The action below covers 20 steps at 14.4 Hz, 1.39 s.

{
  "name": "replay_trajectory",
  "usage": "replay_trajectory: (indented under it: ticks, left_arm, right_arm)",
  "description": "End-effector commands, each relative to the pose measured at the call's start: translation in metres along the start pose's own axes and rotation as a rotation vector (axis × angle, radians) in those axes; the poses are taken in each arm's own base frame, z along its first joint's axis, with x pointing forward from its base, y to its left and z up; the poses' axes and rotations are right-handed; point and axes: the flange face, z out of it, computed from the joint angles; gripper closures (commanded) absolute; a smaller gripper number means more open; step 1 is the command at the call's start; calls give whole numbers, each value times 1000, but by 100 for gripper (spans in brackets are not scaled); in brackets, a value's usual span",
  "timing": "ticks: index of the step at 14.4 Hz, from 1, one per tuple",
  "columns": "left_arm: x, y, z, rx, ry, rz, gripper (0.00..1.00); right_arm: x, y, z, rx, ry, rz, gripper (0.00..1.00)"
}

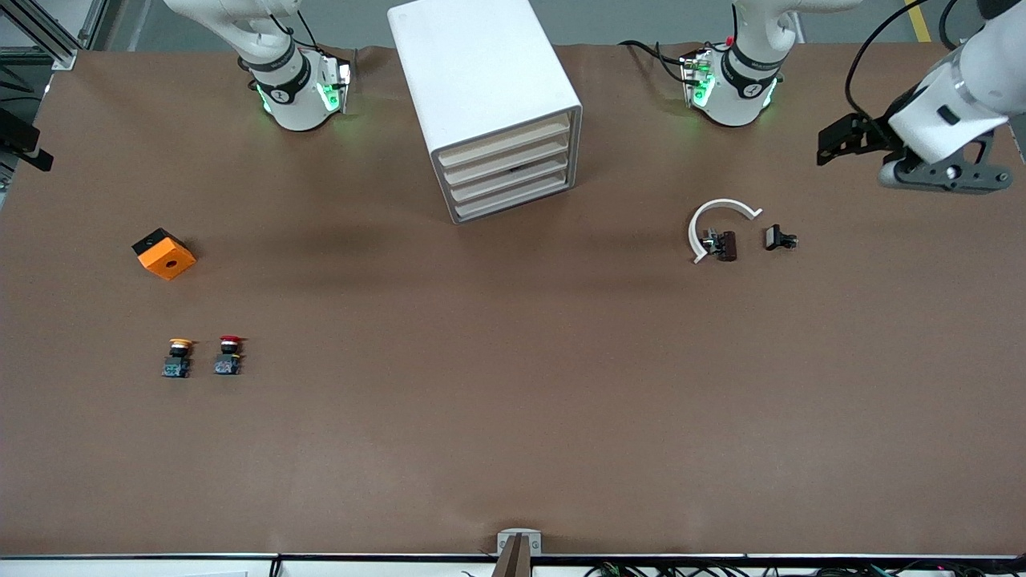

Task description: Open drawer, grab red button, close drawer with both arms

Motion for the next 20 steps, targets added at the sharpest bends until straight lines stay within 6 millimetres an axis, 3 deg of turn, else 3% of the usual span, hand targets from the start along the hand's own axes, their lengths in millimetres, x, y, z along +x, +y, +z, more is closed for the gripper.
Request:
replay_trajectory:
  ticks: [1, 4, 7, 11, 16, 20]
  left_arm:
    - [-16, -9, 10, 23, 82, 13, 0]
    - [4, -14, 6, 25, 176, 3, 0]
    - [28, -20, -17, 29, 220, 5, 0]
    - [68, -14, -31, 33, 244, 15, 0]
    - [53, -13, -35, 30, 173, 8, 0]
    - [53, -14, -36, 28, 174, 4, 0]
  right_arm:
    - [-6, 1, -6, -15, 16, -7, 0]
    - [-5, -1, -11, -20, 41, 3, 0]
    - [-6, 0, -13, -18, 48, 10, 0]
    - [-6, -1, -12, -10, 45, 50, 0]
    - [-8, -1, -10, 1, 32, 52, 0]
    - [-9, 0, -9, 13, 23, 51, 0]
